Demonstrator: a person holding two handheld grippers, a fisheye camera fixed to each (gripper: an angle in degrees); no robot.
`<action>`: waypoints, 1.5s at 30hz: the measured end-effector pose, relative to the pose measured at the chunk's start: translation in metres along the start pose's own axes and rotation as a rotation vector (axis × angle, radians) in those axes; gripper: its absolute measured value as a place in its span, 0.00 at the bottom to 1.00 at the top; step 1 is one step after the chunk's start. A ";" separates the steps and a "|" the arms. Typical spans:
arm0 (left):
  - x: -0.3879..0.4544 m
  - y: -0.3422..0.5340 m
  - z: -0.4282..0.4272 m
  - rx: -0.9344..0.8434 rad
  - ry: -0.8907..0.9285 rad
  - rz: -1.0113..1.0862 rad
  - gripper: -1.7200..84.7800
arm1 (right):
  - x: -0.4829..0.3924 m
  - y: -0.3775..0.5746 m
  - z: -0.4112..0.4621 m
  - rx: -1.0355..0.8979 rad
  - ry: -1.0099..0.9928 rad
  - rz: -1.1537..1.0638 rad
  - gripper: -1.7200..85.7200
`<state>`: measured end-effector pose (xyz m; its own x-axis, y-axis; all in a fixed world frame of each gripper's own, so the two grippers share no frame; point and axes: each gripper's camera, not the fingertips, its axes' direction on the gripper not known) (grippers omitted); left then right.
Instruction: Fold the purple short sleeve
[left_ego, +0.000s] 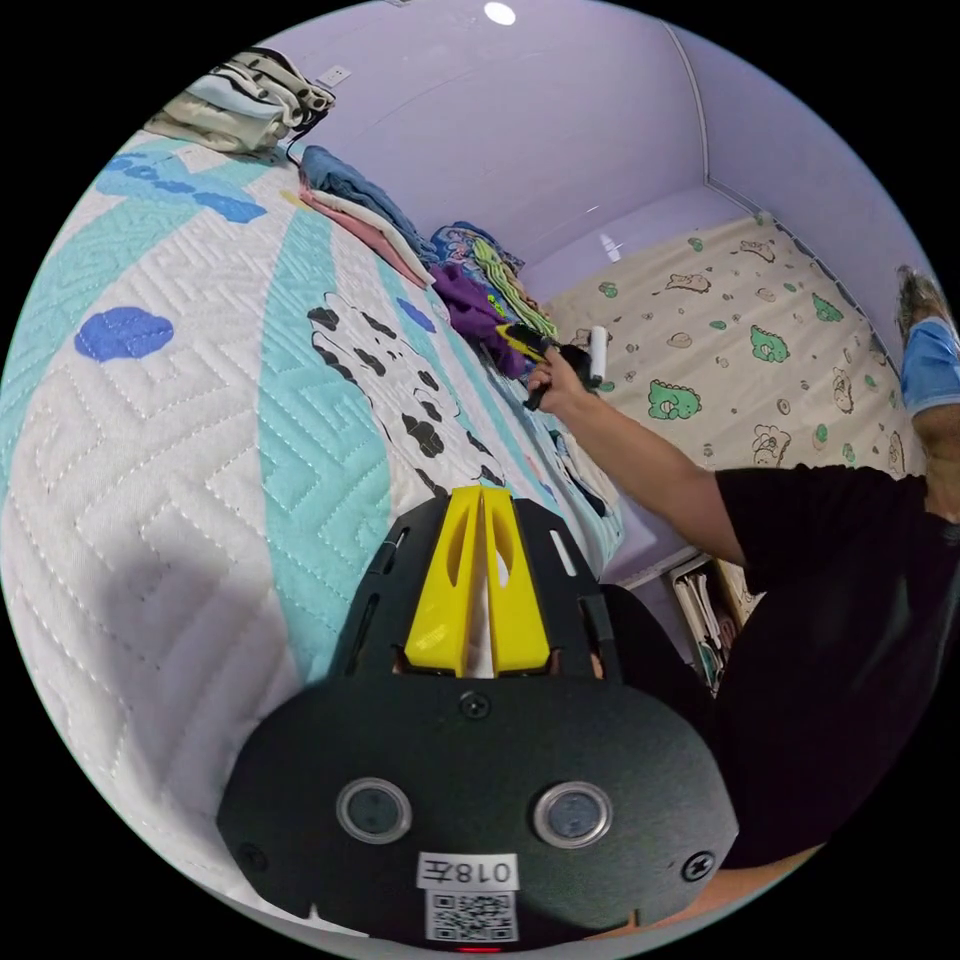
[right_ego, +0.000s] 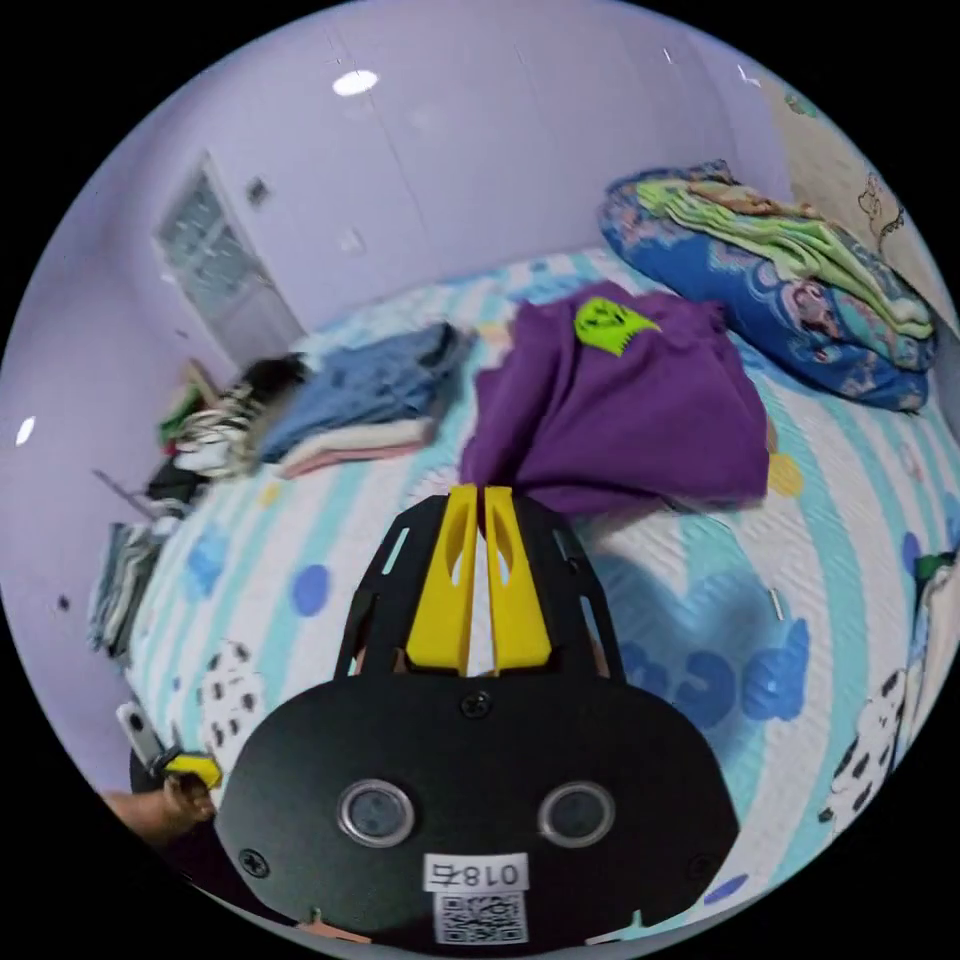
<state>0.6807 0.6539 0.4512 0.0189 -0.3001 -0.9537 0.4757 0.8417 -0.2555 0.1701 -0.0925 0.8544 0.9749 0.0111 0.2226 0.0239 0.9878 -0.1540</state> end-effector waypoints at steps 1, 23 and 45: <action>0.000 0.000 -0.001 0.000 0.001 0.000 0.01 | -0.006 0.011 -0.023 0.015 -0.039 -0.044 0.01; 0.046 -0.015 -0.095 0.120 -0.060 -0.137 0.16 | -0.120 0.276 -0.216 -0.093 -0.324 -0.049 0.13; 0.105 -0.150 -0.109 0.033 -0.355 0.005 0.01 | -0.166 0.308 -0.231 0.040 -0.064 0.059 0.03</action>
<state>0.5157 0.5447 0.3718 0.3230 -0.4381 -0.8389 0.5032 0.8302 -0.2398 0.0671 0.1741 0.5475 0.9580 0.0783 0.2758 -0.0434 0.9905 -0.1303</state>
